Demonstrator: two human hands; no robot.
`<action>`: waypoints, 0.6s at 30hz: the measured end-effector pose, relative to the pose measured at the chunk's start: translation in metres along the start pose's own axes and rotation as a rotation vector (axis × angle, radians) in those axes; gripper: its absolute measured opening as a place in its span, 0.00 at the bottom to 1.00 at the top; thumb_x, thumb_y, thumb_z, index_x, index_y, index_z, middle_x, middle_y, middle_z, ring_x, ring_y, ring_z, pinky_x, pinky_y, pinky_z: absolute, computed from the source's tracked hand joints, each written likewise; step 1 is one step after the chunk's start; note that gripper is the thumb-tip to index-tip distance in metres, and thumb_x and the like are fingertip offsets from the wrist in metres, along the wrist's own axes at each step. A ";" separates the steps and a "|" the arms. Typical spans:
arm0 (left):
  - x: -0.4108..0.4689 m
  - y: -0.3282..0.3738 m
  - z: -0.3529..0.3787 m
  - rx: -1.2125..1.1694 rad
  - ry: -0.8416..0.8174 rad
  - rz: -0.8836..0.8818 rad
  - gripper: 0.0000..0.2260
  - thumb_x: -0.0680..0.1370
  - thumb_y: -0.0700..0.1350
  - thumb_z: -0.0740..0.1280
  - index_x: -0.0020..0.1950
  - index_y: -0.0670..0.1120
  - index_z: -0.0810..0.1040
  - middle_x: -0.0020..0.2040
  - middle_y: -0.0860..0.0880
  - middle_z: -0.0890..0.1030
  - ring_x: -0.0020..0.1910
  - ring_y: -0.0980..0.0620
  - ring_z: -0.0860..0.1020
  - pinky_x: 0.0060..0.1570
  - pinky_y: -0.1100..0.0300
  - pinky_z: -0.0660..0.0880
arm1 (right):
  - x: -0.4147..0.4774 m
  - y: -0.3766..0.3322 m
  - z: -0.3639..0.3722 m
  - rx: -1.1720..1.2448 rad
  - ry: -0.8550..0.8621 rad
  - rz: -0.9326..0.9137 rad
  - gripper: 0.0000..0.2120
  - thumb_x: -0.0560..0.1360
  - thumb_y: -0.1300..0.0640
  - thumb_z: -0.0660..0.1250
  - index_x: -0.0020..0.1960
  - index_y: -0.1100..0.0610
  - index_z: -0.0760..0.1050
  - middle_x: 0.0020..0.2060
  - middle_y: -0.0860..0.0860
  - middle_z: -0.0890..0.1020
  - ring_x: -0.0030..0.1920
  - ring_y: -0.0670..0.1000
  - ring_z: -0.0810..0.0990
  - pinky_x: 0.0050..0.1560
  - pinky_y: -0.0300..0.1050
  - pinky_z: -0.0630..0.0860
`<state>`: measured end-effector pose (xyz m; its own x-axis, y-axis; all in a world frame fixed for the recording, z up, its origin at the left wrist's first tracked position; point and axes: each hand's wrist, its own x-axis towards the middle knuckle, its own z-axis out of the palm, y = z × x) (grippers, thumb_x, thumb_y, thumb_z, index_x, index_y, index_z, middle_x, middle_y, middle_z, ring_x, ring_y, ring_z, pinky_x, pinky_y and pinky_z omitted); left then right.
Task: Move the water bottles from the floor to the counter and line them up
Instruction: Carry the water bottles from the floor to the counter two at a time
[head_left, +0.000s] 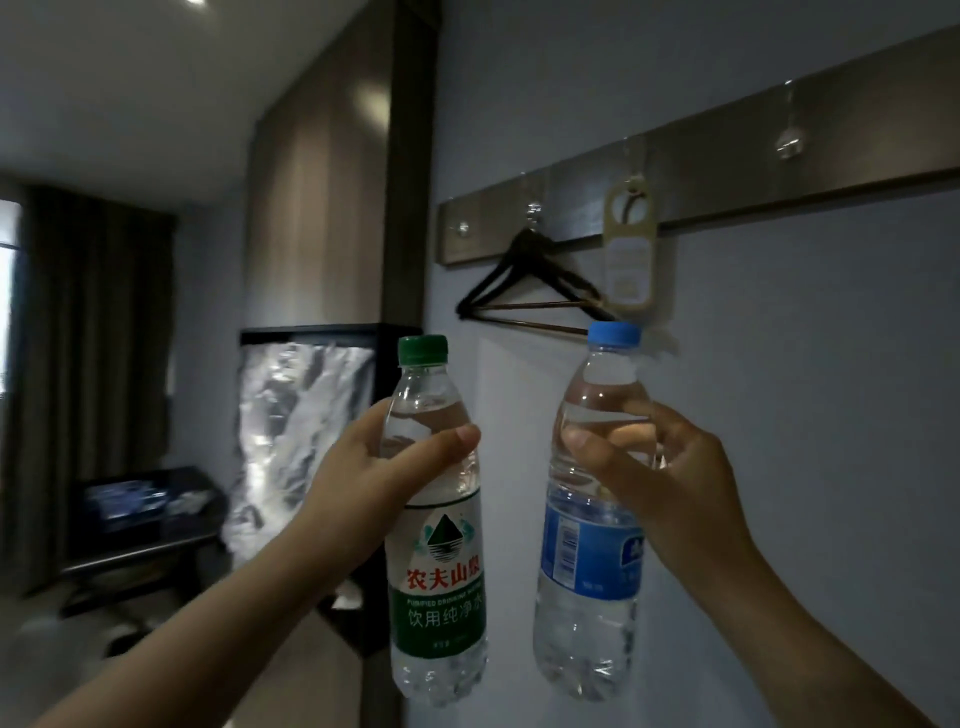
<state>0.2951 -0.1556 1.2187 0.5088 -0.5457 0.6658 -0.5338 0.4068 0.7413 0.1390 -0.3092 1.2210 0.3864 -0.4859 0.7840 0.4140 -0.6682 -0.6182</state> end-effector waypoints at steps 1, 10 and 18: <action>-0.007 0.004 -0.005 0.034 0.024 -0.001 0.19 0.57 0.64 0.71 0.44 0.59 0.80 0.43 0.54 0.85 0.41 0.57 0.84 0.33 0.69 0.77 | 0.001 0.001 0.006 0.031 -0.031 -0.003 0.27 0.56 0.38 0.71 0.51 0.49 0.79 0.35 0.41 0.85 0.37 0.39 0.84 0.32 0.27 0.74; -0.068 0.043 -0.078 0.252 0.247 -0.012 0.16 0.59 0.62 0.72 0.44 0.60 0.81 0.43 0.53 0.85 0.41 0.55 0.84 0.34 0.68 0.78 | -0.011 -0.009 0.088 0.281 -0.274 -0.012 0.24 0.59 0.38 0.73 0.52 0.46 0.79 0.41 0.41 0.86 0.41 0.41 0.85 0.35 0.30 0.77; -0.114 0.081 -0.158 0.393 0.406 -0.027 0.20 0.60 0.60 0.74 0.47 0.52 0.79 0.42 0.53 0.85 0.40 0.55 0.84 0.33 0.68 0.77 | -0.026 -0.050 0.183 0.453 -0.395 -0.060 0.18 0.64 0.44 0.77 0.52 0.46 0.79 0.41 0.45 0.87 0.43 0.45 0.86 0.42 0.37 0.81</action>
<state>0.3003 0.0551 1.2166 0.7031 -0.1946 0.6839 -0.6890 0.0513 0.7229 0.2595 -0.1601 1.2209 0.5924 -0.1513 0.7914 0.7207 -0.3397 -0.6044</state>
